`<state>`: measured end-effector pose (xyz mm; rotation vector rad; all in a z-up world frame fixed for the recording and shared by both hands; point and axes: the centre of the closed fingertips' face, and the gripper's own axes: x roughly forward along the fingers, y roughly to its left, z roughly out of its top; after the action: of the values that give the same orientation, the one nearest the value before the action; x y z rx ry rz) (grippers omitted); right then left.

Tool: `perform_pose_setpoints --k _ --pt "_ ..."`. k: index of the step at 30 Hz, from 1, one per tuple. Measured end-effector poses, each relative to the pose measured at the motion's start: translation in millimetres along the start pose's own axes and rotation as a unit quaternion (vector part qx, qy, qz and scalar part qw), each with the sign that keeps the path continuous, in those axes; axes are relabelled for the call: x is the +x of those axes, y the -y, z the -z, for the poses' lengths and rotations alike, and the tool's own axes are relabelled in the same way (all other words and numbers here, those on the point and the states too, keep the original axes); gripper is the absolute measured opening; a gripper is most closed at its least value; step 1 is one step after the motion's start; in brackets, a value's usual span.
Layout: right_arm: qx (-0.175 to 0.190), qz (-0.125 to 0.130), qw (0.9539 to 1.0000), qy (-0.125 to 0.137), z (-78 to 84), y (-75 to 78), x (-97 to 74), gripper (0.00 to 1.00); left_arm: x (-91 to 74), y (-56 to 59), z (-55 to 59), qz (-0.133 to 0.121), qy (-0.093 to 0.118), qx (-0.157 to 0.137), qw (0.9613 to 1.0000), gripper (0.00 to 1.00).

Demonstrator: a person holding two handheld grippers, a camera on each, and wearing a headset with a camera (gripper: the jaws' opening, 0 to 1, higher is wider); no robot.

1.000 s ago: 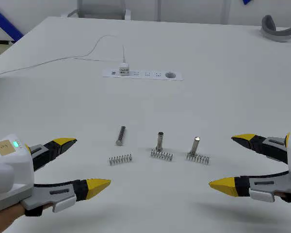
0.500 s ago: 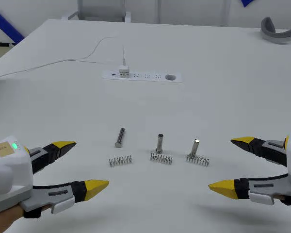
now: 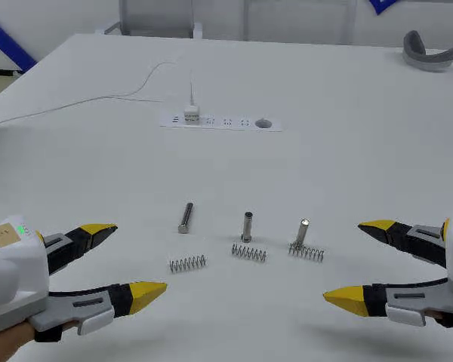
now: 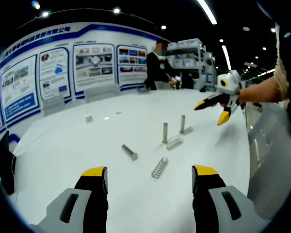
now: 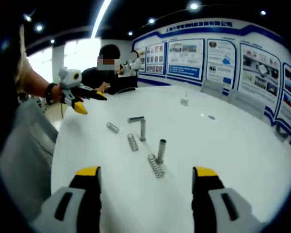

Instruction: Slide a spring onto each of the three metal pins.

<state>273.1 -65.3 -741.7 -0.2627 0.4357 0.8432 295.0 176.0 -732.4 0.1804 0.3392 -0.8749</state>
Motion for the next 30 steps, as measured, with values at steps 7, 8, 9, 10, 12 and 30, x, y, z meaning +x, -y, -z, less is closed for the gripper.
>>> perform_pose_setpoints --k 7,8,9,10,12,30 --pt "0.004 0.002 1.0000 0.002 -0.2 -0.5 -0.7 0.78 0.8 -0.2 0.1 0.000 -0.001 -0.002 1.0000 0.71" --pt "0.005 0.002 1.0000 0.002 0.0 -0.5 -1.0 0.78 0.9 -0.4 0.0 0.000 -0.001 -0.003 1.0000 0.70" --pt "0.005 0.003 1.0000 0.002 0.0 -0.4 -1.1 0.78 1.0 -0.8 -0.1 0.000 -0.001 -0.003 1.0000 0.70" --pt "0.006 0.003 1.0000 0.002 -0.1 -0.4 -1.3 0.78 1.1 -1.5 -0.1 0.000 -0.001 -0.003 1.0000 0.70" --pt "0.006 0.004 1.0000 0.002 -0.2 -0.3 -1.6 0.77 1.3 -2.5 -0.5 -0.001 -0.001 -0.004 1.0000 0.69" --pt "0.017 0.012 0.9997 0.011 -2.4 -1.2 -2.2 0.77 30.5 -26.3 -8.9 -0.012 -0.013 -0.012 0.9998 0.65"
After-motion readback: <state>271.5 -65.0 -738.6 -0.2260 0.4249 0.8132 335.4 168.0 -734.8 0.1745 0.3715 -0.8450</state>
